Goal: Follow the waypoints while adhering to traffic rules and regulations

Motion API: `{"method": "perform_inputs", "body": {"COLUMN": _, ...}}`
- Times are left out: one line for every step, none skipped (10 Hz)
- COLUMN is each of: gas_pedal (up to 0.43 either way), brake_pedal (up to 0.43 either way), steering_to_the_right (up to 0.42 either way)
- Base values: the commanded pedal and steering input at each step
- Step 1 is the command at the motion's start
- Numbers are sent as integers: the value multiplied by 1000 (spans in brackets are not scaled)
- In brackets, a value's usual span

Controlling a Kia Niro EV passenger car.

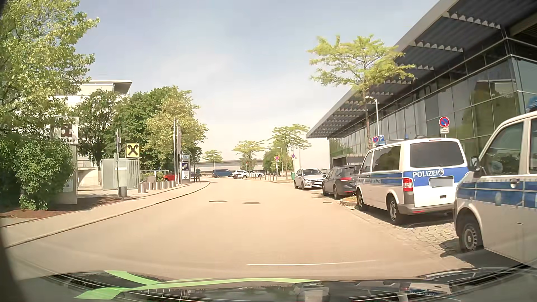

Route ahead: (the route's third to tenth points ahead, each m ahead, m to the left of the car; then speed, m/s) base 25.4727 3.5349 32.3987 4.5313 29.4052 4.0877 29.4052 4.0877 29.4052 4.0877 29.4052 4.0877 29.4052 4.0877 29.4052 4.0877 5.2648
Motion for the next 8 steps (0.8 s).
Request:
{"method": "perform_inputs", "body": {"gas_pedal": 110, "brake_pedal": 0, "steering_to_the_right": -17}}
{"method": "perform_inputs", "body": {"gas_pedal": 110, "brake_pedal": 0, "steering_to_the_right": -17}}
{"method": "perform_inputs", "body": {"gas_pedal": 110, "brake_pedal": 0, "steering_to_the_right": -17}}
{"method": "perform_inputs", "body": {"gas_pedal": 110, "brake_pedal": 0, "steering_to_the_right": -18}}
{"method": "perform_inputs", "body": {"gas_pedal": 110, "brake_pedal": 0, "steering_to_the_right": -18}}
{"method": "perform_inputs", "body": {"gas_pedal": 110, "brake_pedal": 0, "steering_to_the_right": -18}}
{"method": "perform_inputs", "body": {"gas_pedal": 110, "brake_pedal": 0, "steering_to_the_right": -19}}
{"method": "perform_inputs", "body": {"gas_pedal": 110, "brake_pedal": 0, "steering_to_the_right": -20}}
